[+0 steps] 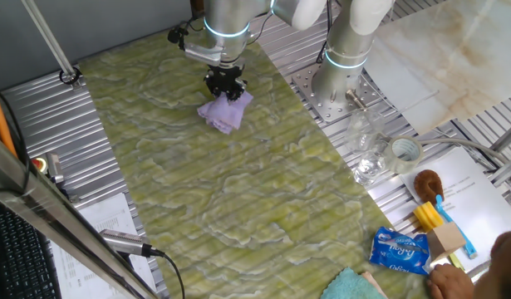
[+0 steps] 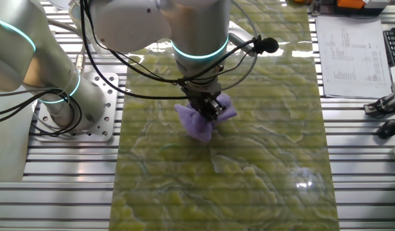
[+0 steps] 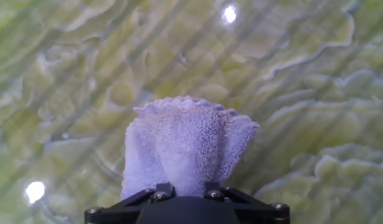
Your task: Clean the table with a cloth
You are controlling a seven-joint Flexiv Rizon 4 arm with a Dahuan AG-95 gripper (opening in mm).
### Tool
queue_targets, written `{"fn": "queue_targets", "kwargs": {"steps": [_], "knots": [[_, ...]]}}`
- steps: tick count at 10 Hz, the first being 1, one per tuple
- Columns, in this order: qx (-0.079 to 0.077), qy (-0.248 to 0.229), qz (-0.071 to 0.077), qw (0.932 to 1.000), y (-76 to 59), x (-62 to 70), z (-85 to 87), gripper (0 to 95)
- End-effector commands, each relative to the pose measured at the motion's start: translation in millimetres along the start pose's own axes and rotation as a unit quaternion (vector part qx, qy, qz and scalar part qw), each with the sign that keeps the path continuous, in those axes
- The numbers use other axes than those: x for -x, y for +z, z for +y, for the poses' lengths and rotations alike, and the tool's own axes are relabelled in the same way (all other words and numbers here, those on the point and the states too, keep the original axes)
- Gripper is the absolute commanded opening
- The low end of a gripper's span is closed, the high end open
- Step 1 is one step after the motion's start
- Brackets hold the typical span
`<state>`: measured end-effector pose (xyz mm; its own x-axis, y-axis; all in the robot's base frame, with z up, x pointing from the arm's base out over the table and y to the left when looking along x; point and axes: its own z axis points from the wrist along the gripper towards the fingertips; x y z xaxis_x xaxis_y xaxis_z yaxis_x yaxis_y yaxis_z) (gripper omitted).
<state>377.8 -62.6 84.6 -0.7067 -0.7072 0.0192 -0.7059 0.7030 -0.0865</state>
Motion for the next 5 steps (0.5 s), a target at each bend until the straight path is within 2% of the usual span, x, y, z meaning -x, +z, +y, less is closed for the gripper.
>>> {"fn": "queue_targets", "kwargs": {"steps": [1,2,3,5], "knots": [[0.007,-0.022,-0.002,0.9997,-0.6,1.3,-0.2,57.0],[0.009,-0.03,-0.004,0.9995,-0.5,1.3,-0.2,57.0],[0.011,-0.047,-0.006,0.9988,-0.7,1.1,-0.2,76.0],[0.018,-0.05,0.0,0.9986,-2.0,0.1,-0.6,76.0]]}}
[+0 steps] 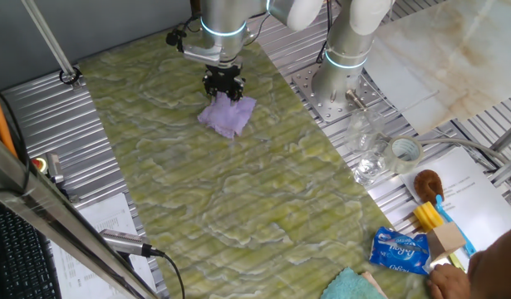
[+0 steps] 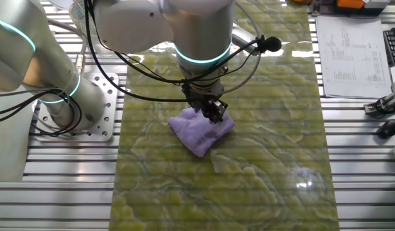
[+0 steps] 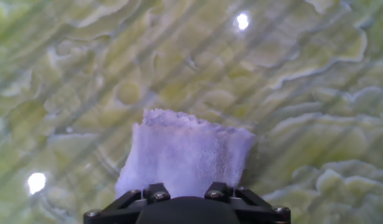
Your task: Clean the table with a cloth
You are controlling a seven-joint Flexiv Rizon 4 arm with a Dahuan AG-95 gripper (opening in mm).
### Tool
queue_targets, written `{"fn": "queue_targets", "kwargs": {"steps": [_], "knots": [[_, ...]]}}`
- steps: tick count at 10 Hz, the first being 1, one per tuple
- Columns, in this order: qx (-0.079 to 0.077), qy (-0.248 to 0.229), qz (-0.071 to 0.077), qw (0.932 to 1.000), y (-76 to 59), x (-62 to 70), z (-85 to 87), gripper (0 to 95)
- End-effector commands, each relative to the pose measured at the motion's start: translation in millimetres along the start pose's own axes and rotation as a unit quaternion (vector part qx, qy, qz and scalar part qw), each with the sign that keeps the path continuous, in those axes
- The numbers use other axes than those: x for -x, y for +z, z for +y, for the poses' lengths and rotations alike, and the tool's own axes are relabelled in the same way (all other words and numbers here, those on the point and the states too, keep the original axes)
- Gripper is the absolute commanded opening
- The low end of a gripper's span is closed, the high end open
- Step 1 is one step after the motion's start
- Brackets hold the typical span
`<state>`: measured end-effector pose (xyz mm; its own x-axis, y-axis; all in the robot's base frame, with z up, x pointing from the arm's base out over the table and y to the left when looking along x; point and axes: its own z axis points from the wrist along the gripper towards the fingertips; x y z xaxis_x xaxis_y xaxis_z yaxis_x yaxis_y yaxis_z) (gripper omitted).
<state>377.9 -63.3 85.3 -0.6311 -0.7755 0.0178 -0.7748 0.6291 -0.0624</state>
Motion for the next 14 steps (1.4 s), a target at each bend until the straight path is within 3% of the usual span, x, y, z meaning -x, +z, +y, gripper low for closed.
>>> {"fn": "queue_targets", "kwargs": {"steps": [1,2,3,4,7,11,13,14], "knots": [[0.016,0.019,0.013,0.9996,-1.7,0.2,0.0,76.0],[0.019,0.041,0.015,0.9989,-2.2,-0.4,-0.1,76.0],[0.02,0.073,0.018,0.9969,-3.3,-1.7,-0.3,57.0],[0.017,0.1,0.02,0.9946,-4.1,-2.5,-0.5,0.0],[0.02,0.2,0.019,0.9795,-8.2,0.9,-4.8,0.0],[0.03,0.279,0.022,0.9597,-27.9,6.7,-18.8,0.0],[0.037,0.347,0.019,0.9369,-28.7,8.1,-19.8,0.0],[0.036,0.364,0.019,0.9303,-28.6,8.2,-19.8,0.0]]}}
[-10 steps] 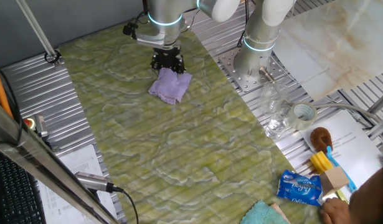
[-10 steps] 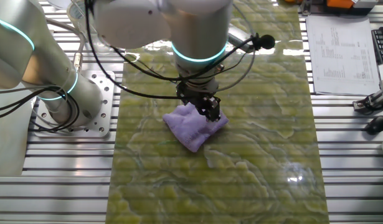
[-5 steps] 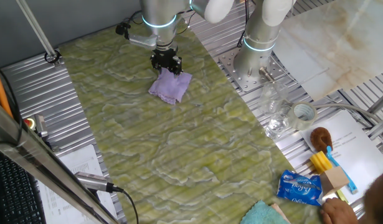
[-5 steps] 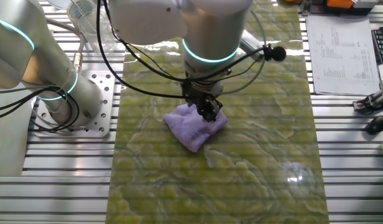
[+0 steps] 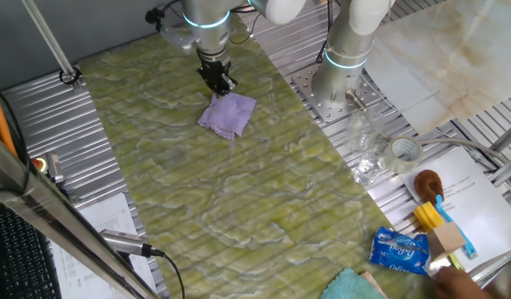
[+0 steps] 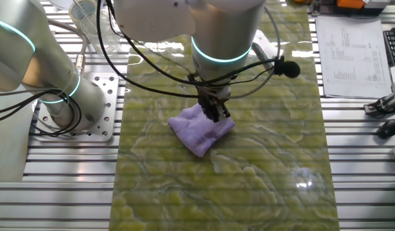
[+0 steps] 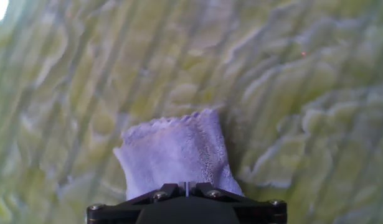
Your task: Clean the table with a cloth
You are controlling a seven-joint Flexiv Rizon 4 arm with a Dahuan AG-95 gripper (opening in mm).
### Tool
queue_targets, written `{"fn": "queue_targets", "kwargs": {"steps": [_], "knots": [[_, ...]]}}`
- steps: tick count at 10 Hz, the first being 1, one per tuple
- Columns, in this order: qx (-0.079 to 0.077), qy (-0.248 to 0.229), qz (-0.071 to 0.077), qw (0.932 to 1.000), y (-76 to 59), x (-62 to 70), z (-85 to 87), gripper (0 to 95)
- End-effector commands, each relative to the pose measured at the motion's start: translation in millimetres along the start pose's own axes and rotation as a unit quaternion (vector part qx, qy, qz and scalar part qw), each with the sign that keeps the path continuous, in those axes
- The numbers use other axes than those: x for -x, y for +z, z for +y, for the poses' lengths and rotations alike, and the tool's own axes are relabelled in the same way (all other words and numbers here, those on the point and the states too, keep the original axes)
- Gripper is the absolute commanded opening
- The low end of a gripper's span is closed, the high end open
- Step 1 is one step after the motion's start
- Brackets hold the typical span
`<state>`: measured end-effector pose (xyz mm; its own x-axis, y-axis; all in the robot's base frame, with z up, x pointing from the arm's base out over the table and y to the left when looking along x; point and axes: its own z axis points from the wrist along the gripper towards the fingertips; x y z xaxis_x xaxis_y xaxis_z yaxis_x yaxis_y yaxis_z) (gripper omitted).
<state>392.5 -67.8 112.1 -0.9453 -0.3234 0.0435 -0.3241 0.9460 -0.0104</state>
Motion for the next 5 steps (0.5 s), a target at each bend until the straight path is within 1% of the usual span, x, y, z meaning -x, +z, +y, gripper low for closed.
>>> {"fn": "queue_targets", "kwargs": {"steps": [1,5], "knots": [[0.006,0.106,-0.006,0.9943,-3.1,4.3,-1.7,0.0],[0.005,0.089,-0.007,0.9959,-3.3,4.2,-1.7,0.0]]}}
